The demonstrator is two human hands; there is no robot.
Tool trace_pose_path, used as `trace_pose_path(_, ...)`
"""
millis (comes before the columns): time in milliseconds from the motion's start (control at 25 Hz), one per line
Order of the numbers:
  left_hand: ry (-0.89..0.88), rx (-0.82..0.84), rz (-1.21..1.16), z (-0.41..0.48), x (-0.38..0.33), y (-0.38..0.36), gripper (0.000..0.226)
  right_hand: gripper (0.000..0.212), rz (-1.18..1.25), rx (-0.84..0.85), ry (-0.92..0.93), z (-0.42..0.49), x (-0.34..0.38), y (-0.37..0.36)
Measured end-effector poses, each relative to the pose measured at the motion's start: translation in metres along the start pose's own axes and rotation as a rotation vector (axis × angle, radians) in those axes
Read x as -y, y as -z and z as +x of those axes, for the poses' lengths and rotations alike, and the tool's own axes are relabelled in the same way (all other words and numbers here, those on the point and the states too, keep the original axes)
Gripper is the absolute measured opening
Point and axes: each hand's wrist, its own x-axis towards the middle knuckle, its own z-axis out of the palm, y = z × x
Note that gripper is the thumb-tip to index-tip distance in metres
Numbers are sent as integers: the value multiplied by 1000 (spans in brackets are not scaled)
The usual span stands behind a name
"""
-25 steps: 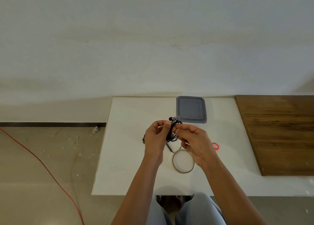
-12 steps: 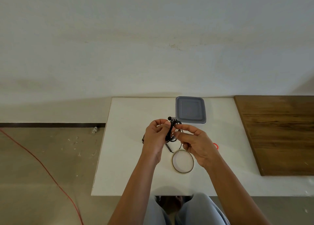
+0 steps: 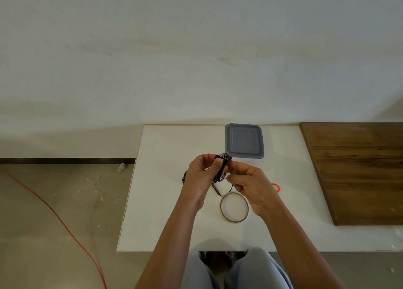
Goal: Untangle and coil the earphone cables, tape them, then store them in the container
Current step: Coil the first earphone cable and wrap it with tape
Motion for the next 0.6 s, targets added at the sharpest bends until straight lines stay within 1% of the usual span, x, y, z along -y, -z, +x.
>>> trace_pose_path(80,28,28,-11,-1,-1,-1,24,39,20,1,6,0,0,-1)
trace_pose_path(120,40,38,-13,-1,-1,-1,25,37,68,20,-10,0,0,-1)
trace_pose_path(280,87,53,12,0,-6,1,29,28,341,119,-192,2,4,4)
trace_pose_path(360,101,55,64,2,-8,4,32,22,392,147,-253,2,5,6)
trace_pose_path(440,102,40,102,4,-8,4,34,17,421,143,-276,4,4,6)
trace_pose_path(600,70,-31,138,4,-6,-1,36,16,520,108,-299,5,3,3)
